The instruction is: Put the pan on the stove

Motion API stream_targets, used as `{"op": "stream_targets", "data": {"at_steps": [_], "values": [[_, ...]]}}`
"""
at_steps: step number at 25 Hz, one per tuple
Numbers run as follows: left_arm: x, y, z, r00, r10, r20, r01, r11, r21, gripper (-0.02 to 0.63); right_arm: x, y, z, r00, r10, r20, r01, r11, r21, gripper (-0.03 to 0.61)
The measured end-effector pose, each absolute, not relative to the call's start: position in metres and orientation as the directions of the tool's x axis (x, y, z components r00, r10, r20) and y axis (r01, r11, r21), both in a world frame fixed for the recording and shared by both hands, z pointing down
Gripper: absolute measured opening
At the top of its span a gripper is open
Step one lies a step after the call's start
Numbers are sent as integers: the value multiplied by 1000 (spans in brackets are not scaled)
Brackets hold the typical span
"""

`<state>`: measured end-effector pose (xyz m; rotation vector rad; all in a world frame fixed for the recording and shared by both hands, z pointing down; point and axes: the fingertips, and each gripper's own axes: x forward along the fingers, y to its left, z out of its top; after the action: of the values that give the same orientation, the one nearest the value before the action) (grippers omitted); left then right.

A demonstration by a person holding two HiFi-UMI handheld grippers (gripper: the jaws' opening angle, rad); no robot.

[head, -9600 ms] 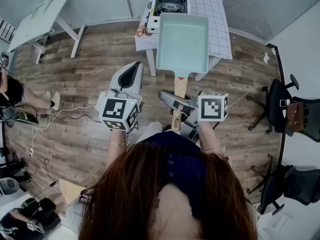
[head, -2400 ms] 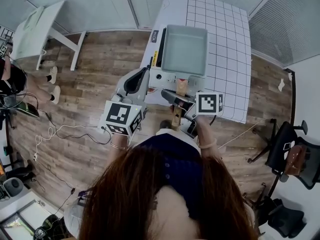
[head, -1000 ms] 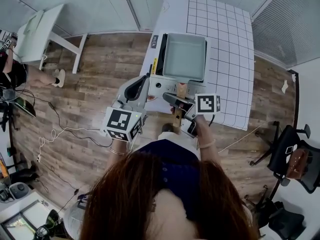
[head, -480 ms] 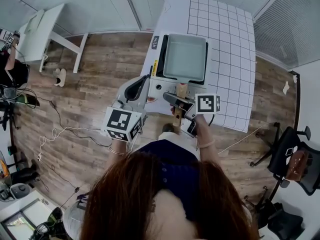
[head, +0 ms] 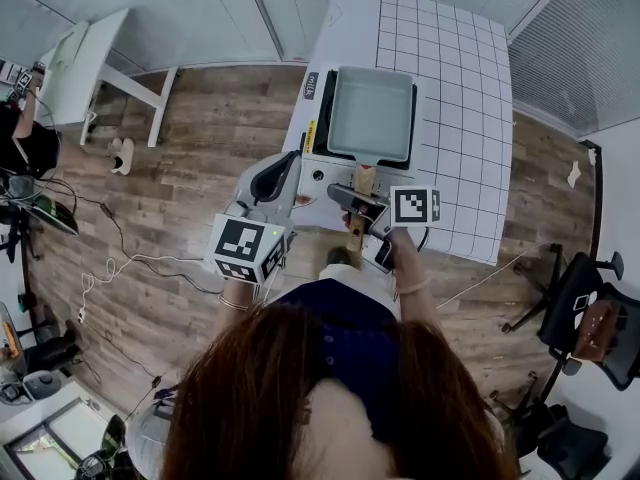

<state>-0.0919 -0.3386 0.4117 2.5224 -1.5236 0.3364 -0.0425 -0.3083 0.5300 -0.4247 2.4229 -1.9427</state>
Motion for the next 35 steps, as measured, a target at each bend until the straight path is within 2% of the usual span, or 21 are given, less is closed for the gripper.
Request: {"op": "stream_targets", "data": {"at_steps": [13, 26, 35], "values": [[-95, -334, 413, 451, -848, 279, -887, -461, 33, 11, -44, -311, 534, -964, -230, 134, -180, 192, -965, 83], [-97, -327, 410, 446, -853, 273, -890, -455, 31, 10, -42, -314, 536, -956, -258, 137, -190, 191, -963, 157], [-96, -324, 410, 443, -854, 273, -891, -453, 29, 10, -36, -315, 537, -948, -283, 145, -200, 179, -963, 167]]}}
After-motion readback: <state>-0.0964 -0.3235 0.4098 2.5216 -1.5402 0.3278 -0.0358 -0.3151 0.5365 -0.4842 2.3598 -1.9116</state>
